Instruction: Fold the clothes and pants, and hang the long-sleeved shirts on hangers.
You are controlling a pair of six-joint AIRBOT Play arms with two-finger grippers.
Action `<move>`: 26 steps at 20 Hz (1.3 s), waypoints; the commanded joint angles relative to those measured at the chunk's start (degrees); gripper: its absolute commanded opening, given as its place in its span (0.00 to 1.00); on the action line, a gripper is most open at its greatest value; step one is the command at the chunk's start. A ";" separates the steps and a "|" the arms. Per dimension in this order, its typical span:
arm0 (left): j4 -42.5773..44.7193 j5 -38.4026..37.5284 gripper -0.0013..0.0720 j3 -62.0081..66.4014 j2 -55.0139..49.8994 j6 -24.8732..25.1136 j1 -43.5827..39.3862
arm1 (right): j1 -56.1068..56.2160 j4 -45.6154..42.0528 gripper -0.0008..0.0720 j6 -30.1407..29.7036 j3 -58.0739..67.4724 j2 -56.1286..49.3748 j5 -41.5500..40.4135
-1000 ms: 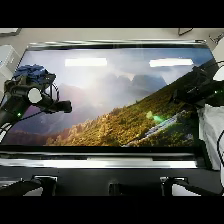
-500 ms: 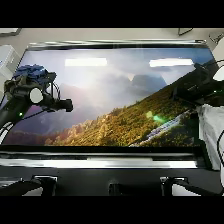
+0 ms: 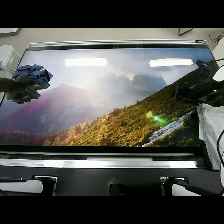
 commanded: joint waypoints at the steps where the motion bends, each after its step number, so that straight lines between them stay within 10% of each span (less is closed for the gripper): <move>1: -13.92 -3.23 0.98 2.27 -4.59 -0.09 18.12 | 0.07 -0.04 0.92 -0.37 -0.02 -0.02 -0.68; 5: -9.64 8.09 0.98 -4.92 -4.98 2.54 21.66 | 0.07 1.79 0.92 -0.35 -0.20 -0.11 -2.67; 11: -31.61 22.60 0.98 -6.23 -14.73 17.42 17.75 | 0.07 6.97 0.92 0.66 -0.20 -0.24 -2.34; 16: -35.60 31.69 0.97 -6.03 -19.43 18.95 13.81 | 0.07 9.90 0.93 1.81 -0.20 -0.20 4.68; 17: -35.60 31.98 0.92 -5.62 -20.09 18.93 13.35 | 0.07 9.92 0.92 2.14 -0.17 -0.07 6.19; 20: -35.63 31.19 0.13 -5.44 -20.57 18.95 12.26 | 0.07 9.88 0.92 2.86 -0.17 1.33 8.59; 26: -35.56 26.51 0.05 -5.44 -3.63 34.49 9.62 | 0.07 5.81 0.92 0.66 -0.15 8.33 8.35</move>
